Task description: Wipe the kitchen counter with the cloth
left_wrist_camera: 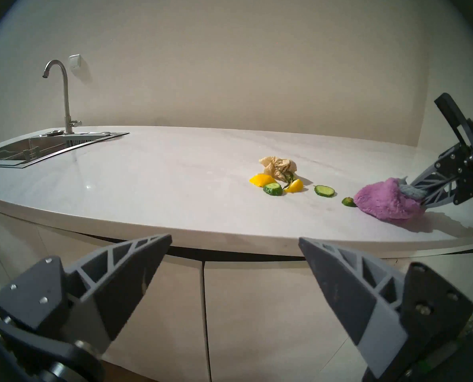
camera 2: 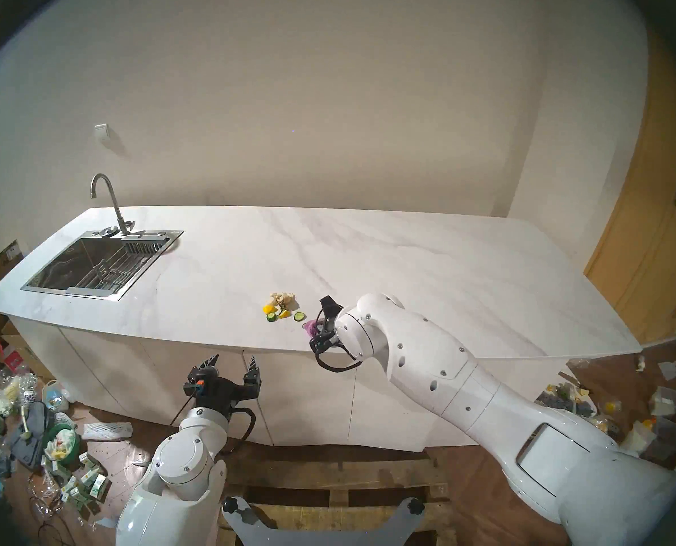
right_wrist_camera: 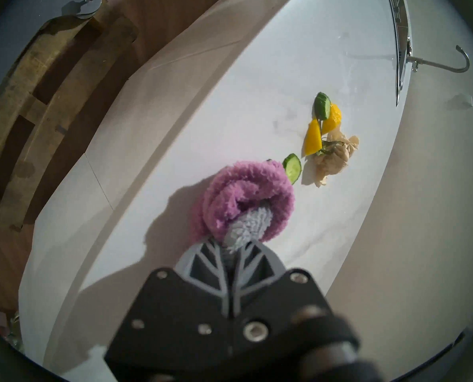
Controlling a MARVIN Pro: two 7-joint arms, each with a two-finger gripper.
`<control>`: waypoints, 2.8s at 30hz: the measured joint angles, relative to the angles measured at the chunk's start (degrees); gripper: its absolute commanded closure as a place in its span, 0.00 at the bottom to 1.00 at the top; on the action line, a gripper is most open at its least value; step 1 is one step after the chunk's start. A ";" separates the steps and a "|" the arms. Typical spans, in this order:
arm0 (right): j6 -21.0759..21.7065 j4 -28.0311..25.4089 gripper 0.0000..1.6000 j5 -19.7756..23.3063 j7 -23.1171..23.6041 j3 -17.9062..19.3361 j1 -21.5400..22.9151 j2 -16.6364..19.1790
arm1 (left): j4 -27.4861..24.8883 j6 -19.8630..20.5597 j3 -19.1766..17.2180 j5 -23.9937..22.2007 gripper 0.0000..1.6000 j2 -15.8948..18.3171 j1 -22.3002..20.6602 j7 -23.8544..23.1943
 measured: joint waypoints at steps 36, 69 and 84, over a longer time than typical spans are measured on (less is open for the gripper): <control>2.59 2.22 1.00 -1.67 3.67 3.55 2.65 -3.58 | 0.04 0.00 0.03 -0.04 0.00 0.03 -0.02 0.03; 23.30 -1.01 1.00 17.22 -15.62 31.79 -12.30 5.35 | 0.28 0.00 0.05 -0.05 0.00 0.05 -0.12 0.07; 16.87 0.90 0.00 20.96 -24.31 33.20 -15.91 1.01 | 0.04 0.00 0.06 -0.08 0.00 0.08 -0.05 0.07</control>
